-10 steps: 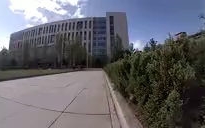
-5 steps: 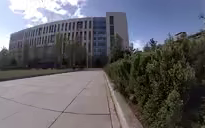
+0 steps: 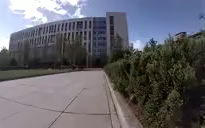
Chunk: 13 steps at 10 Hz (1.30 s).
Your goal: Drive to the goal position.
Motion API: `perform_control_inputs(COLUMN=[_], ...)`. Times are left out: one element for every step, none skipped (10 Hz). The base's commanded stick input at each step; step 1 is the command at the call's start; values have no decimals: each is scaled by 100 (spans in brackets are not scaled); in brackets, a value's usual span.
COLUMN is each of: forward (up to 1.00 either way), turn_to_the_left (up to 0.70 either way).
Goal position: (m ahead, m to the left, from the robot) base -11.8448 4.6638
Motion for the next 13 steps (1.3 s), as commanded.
perform_control_inputs(forward=[4,4,4,4,4,4,5,5,4,4,4,4,4], turn_to_the_left=[0,0,0,0,0,0,0,0,0,0,0,0,0])
